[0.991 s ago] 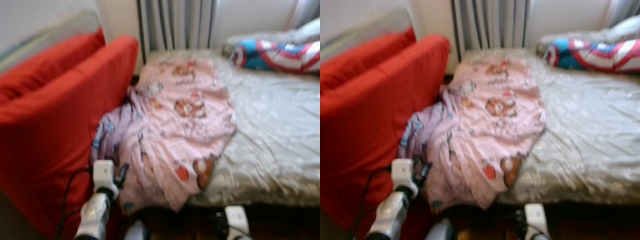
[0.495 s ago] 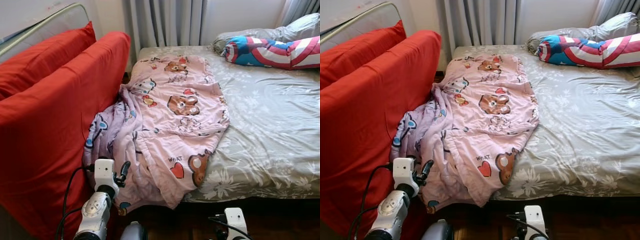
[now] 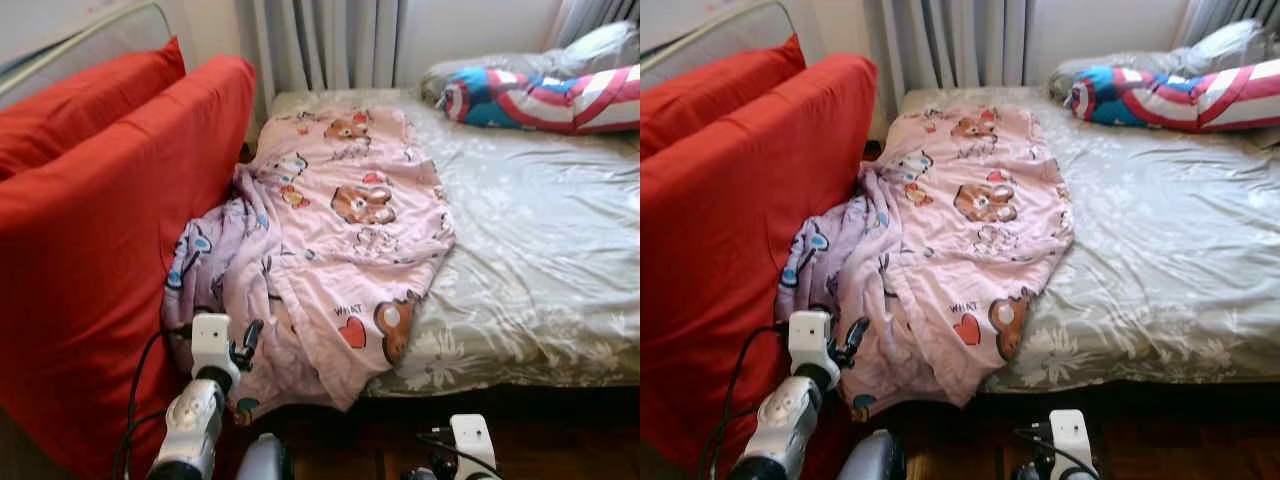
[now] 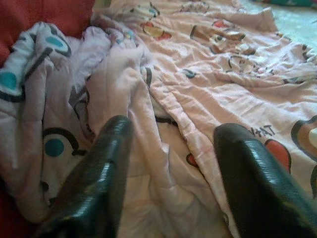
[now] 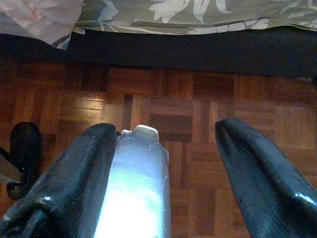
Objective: Clean up the room
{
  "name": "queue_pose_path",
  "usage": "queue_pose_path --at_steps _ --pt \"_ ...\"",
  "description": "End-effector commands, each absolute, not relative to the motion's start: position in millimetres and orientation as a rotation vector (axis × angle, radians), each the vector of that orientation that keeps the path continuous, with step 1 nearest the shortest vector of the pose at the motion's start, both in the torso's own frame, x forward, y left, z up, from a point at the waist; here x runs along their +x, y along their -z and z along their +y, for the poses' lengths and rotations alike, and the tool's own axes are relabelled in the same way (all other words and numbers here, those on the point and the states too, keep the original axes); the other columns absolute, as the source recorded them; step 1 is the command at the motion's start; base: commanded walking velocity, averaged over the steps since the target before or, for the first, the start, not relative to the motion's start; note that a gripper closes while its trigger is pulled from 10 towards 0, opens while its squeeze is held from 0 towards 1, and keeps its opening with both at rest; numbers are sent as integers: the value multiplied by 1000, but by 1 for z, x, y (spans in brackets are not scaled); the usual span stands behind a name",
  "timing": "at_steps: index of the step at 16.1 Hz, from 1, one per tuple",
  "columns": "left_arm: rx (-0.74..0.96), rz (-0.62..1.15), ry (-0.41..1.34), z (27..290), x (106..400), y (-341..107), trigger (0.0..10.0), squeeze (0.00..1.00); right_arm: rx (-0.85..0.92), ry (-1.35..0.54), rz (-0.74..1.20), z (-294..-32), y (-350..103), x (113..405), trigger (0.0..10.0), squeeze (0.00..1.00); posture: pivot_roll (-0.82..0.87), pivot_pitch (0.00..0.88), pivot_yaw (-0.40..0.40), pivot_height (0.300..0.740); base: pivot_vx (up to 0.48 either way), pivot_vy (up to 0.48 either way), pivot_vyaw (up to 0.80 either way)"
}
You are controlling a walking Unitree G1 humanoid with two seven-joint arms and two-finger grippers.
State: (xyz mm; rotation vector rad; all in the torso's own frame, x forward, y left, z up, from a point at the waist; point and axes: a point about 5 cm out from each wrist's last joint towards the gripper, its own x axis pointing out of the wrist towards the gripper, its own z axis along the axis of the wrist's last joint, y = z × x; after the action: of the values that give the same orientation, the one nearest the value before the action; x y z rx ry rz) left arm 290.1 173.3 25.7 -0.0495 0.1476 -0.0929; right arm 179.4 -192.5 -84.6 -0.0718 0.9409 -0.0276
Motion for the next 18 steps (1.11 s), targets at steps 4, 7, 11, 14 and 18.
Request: queue_pose_path --at_steps 4,7,11,14,18 --pt "-39 128 113 171 294 -32 10000 808 -72 22 937 -191 84 180 10000 0 26 0 26 626 0 0 0" --pt "-56 125 110 172 294 -32 10000 0 -70 21 937 -191 84 180 10000 0 26 0 26 626 0 0 0" --pt "-64 126 101 174 294 -32 10000 0 -69 20 937 -191 84 180 10000 0 26 0 26 626 304 0 0" --pt "-65 130 89 176 294 -31 10000 0 -93 -6 943 -191 84 181 10000 0 29 0 25 626 310 0 0" --pt "-71 129 82 177 294 -32 10000 0 -71 -10 945 -190 84 180 10000 0 30 0 22 626 310 0 562"
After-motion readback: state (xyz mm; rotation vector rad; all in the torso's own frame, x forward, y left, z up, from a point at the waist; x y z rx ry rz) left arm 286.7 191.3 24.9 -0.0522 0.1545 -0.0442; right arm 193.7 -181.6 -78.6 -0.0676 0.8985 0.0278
